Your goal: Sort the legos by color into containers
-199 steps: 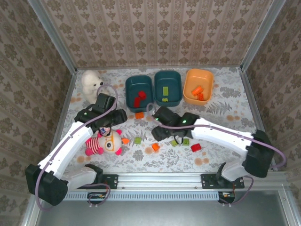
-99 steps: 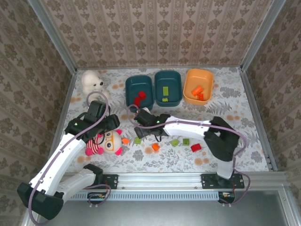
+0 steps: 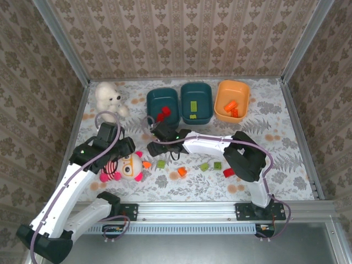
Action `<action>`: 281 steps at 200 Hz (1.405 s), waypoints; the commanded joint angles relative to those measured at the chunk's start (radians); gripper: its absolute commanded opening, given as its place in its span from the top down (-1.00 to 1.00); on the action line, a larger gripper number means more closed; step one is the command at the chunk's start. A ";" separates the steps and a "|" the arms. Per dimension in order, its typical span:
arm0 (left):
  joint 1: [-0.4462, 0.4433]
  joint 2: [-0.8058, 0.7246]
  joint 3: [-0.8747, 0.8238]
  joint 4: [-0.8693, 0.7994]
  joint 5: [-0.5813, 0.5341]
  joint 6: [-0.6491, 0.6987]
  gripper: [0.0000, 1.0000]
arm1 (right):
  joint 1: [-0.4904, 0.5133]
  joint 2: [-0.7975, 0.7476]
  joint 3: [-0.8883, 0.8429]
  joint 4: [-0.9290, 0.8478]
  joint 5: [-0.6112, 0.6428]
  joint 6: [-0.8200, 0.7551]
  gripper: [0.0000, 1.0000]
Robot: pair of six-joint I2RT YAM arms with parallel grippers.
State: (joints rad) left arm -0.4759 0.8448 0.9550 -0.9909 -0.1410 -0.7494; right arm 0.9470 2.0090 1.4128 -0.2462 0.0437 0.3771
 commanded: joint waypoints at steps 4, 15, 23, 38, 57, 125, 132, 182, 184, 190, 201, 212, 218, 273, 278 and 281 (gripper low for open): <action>0.007 -0.021 -0.004 -0.045 -0.026 -0.017 -0.14 | 0.007 -0.057 -0.070 -0.004 -0.238 -0.217 -0.57; 0.007 -0.022 -0.006 -0.044 -0.026 -0.018 -0.14 | 0.008 -0.050 -0.072 -0.023 -0.276 -0.273 -0.57; 0.007 -0.021 -0.006 -0.042 -0.025 -0.019 -0.14 | 0.010 -0.045 -0.070 -0.025 -0.300 -0.306 -0.58; 0.008 -0.015 -0.005 -0.037 -0.025 -0.016 -0.14 | 0.017 -0.029 -0.054 -0.015 -0.334 -0.340 -0.59; 0.008 -0.004 0.001 -0.035 -0.022 -0.015 -0.14 | 0.031 -0.003 -0.010 -0.027 -0.352 -0.371 -0.60; 0.010 0.000 -0.008 -0.028 -0.016 -0.017 -0.14 | 0.056 0.094 0.084 -0.068 -0.320 -0.360 -0.62; 0.010 0.002 -0.010 -0.027 -0.014 -0.018 -0.14 | 0.056 0.104 0.100 -0.071 -0.321 -0.356 -0.62; 0.010 0.014 -0.004 -0.023 -0.009 -0.012 -0.14 | 0.061 0.161 0.143 -0.096 -0.321 -0.340 -0.50; 0.011 0.014 -0.004 -0.023 -0.009 -0.012 -0.15 | 0.061 0.161 0.143 -0.097 -0.319 -0.339 -0.49; 0.011 0.016 -0.004 -0.023 -0.008 -0.011 -0.15 | 0.061 0.164 0.144 -0.096 -0.317 -0.337 -0.45; 0.012 0.016 -0.003 -0.023 -0.006 -0.011 -0.15 | 0.061 0.168 0.144 -0.093 -0.320 -0.334 -0.37; 0.011 0.020 -0.005 -0.020 -0.005 -0.010 -0.14 | 0.061 0.175 0.152 -0.095 -0.324 -0.333 -0.29; 0.013 0.020 -0.005 -0.019 -0.003 -0.010 -0.14 | 0.061 0.178 0.158 -0.096 -0.327 -0.331 -0.24; 0.013 0.025 -0.005 -0.015 0.002 -0.004 -0.15 | 0.058 0.168 0.176 -0.112 -0.296 -0.303 0.21; 0.013 0.024 -0.005 -0.015 0.000 -0.004 -0.15 | 0.054 0.157 0.171 -0.109 -0.292 -0.297 0.26; 0.013 0.024 -0.005 -0.015 0.002 -0.004 -0.14 | 0.052 0.148 0.167 -0.107 -0.291 -0.291 0.29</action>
State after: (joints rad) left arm -0.4694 0.8696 0.9550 -1.0069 -0.1467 -0.7494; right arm 1.0035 2.1803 1.5604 -0.3233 -0.2657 0.0624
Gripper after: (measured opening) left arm 0.572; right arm 0.399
